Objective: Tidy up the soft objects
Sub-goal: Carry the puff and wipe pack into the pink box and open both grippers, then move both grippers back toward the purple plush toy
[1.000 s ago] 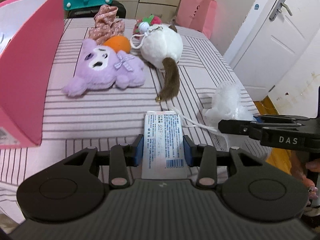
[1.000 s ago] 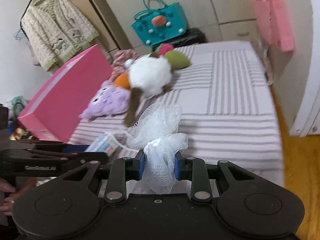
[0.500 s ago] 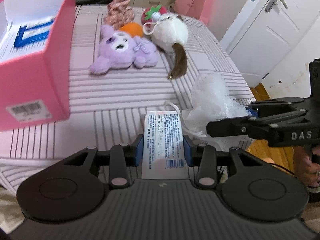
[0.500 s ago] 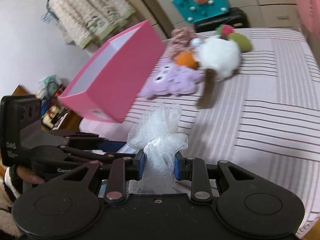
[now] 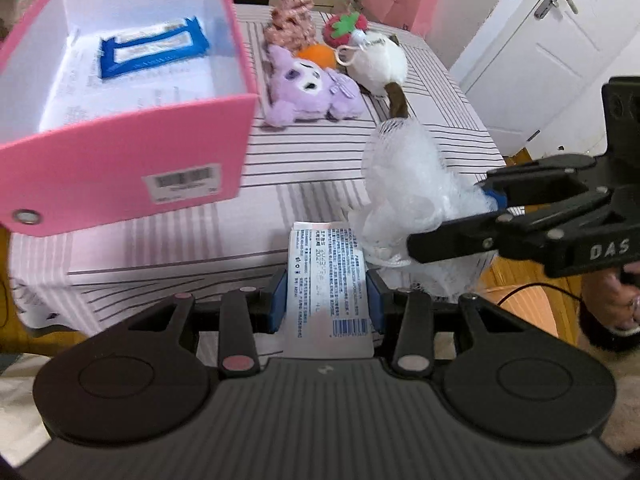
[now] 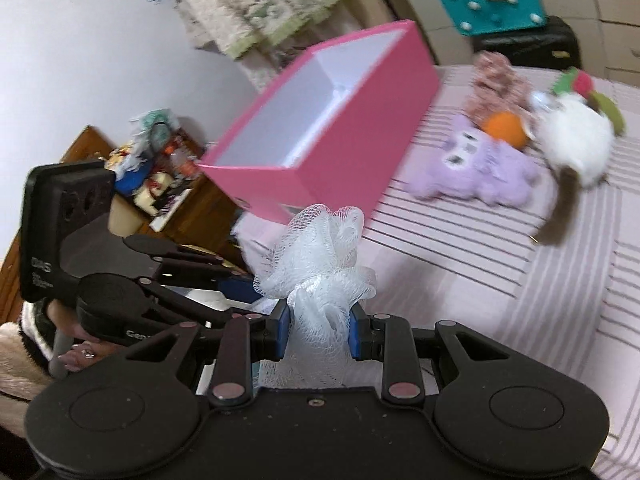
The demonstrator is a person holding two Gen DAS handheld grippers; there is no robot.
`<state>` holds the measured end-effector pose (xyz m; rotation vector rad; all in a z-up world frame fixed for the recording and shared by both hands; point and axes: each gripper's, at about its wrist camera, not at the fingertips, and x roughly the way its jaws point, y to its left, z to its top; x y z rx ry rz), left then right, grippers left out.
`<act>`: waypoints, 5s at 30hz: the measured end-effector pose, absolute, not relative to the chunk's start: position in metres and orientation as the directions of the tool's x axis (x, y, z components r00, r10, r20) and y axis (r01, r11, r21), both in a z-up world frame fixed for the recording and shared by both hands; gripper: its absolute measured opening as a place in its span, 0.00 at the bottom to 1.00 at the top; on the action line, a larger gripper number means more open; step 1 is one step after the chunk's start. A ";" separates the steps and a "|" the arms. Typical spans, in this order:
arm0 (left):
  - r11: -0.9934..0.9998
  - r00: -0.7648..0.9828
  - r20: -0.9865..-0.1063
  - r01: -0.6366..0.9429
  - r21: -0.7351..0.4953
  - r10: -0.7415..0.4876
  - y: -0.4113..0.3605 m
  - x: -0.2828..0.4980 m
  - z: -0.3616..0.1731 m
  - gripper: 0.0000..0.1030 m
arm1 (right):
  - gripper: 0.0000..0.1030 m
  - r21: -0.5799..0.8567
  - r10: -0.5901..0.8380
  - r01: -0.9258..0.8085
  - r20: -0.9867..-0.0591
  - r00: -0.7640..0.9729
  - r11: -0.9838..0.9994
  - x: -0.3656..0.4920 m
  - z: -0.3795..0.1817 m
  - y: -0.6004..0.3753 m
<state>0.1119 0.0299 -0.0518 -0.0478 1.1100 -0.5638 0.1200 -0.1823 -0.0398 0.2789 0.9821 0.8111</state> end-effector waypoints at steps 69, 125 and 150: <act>0.978 0.762 -0.626 0.208 -0.008 -0.167 0.107 0.261 0.034 0.66 | 0.69 0.223 0.510 -0.495 -0.637 0.578 0.840 0.304 0.031 -0.082; 0.805 0.499 -0.765 0.592 -0.043 -0.408 -0.070 0.186 -0.029 0.78 | 0.73 0.159 0.570 -0.613 -0.598 0.563 0.774 0.156 -0.057 -0.227; 0.947 0.578 -0.783 0.317 -0.046 -0.232 -0.096 0.263 -0.081 0.74 | 0.72 0.176 0.481 -0.487 -0.619 0.621 0.856 0.212 -0.105 -0.219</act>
